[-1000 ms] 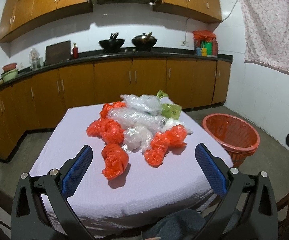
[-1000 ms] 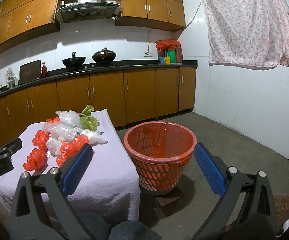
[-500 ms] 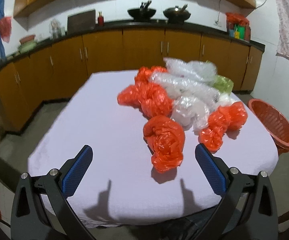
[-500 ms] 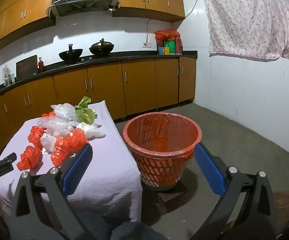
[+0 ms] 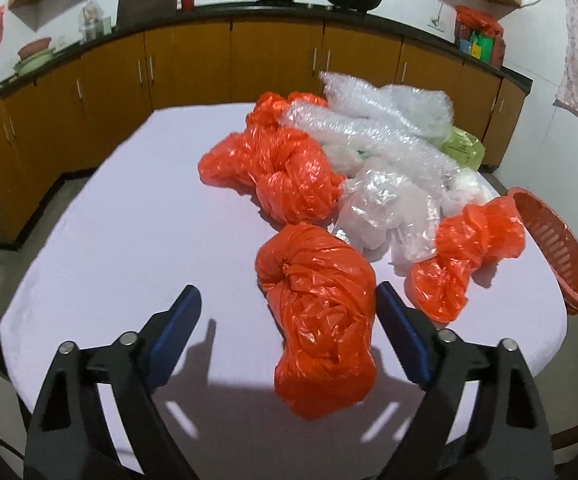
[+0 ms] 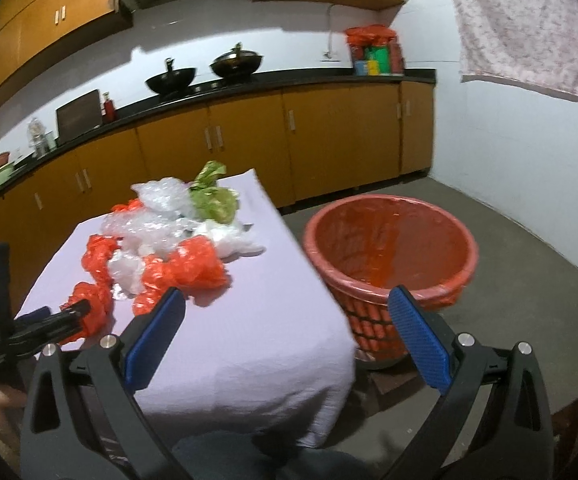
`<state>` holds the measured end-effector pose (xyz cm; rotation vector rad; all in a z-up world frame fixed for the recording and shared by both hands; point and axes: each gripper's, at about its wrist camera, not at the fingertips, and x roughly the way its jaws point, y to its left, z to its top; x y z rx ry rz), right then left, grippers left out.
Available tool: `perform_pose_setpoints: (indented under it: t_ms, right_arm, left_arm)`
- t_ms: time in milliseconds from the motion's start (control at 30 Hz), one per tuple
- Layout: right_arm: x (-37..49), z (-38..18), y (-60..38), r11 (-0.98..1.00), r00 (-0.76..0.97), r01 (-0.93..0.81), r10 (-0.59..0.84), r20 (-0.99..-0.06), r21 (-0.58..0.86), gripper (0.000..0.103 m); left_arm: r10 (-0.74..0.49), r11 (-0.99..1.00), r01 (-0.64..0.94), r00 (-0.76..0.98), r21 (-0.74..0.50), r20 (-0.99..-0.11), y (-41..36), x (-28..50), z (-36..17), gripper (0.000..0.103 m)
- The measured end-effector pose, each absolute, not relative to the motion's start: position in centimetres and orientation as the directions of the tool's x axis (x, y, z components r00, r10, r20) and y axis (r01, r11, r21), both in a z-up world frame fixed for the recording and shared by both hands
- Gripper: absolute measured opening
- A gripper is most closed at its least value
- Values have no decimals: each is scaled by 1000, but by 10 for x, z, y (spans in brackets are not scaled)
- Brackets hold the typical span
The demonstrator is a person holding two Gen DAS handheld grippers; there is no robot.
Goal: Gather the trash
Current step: 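Reach the left tool to the red bag and close on it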
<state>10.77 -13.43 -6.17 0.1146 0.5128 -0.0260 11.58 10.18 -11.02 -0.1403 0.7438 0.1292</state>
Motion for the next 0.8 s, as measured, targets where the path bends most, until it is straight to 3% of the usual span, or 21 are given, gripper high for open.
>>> perform_pose_setpoints:
  t_ms: [100, 233, 367, 533, 800]
  right_arm:
    - [119, -62, -123, 996, 868, 23, 26, -496, 91, 99]
    - [133, -63, -109, 997, 861, -14, 53, -506, 81, 97]
    - [151, -68, -95, 996, 846, -49, 81, -527, 74, 88]
    - [178, -73, -81, 994, 829, -69, 107, -549, 90, 80]
    - [219, -88, -63, 992, 806, -66, 115, -581, 104, 79]
  left_arm:
    - [35, 981, -155, 727, -114, -686, 105, 120, -113, 79]
    - [7, 980, -144, 722, -140, -692, 111, 126, -117, 53]
    - [-1, 976, -147, 740, -163, -673, 123, 122, -115, 45]
    - [30, 972, -174, 756, -157, -654, 140, 115, -110, 44]
    - [90, 959, -238, 771, -154, -630, 175, 113, -97, 44]
